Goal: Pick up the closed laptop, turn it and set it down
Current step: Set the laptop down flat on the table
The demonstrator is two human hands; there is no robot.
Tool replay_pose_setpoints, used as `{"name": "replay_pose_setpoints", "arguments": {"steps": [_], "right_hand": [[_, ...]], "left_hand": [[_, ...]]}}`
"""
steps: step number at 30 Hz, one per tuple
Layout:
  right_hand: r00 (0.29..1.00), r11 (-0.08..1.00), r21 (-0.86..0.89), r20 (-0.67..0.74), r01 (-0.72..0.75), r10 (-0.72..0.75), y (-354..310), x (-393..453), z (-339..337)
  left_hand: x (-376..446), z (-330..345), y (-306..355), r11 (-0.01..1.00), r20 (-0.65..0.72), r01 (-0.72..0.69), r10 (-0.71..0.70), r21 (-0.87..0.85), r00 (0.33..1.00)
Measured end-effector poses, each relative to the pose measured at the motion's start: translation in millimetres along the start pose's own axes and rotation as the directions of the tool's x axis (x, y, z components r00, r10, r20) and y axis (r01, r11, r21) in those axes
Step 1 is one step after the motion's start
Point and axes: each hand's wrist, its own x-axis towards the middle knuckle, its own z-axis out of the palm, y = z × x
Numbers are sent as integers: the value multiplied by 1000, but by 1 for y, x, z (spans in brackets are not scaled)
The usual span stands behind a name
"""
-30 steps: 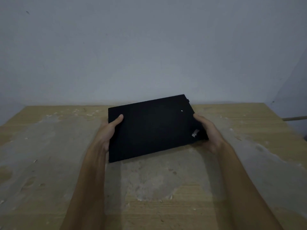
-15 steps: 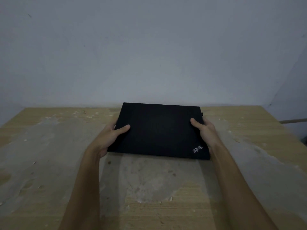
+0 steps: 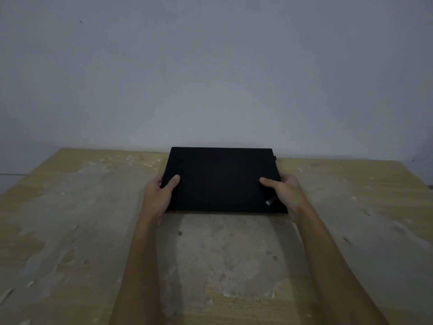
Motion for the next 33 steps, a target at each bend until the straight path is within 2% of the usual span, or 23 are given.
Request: {"name": "replay_pose_setpoints", "arguments": {"steps": [7,13,20,27,33], "right_hand": [[995,997,-60,-88,46,-52,16,10,17],[983,973,-223,-161,51,-88,19,13,21],[978,940,-331,-154,85,-143,23,15,23],[977,908,-410,-143,85,-156,31,24,15],[968,875,-478,-175,76,-180,45,31,13]], "left_hand": [[19,-7,-7,980,-108,-93,113,175,988],[25,-3,-19,949,-126,-138,180,284,976],[26,-1,-21,874,-116,-184,262,450,958],[27,3,-24,802,-143,-91,215,590,966],[25,2,-23,793,-172,-70,217,605,961]]}}
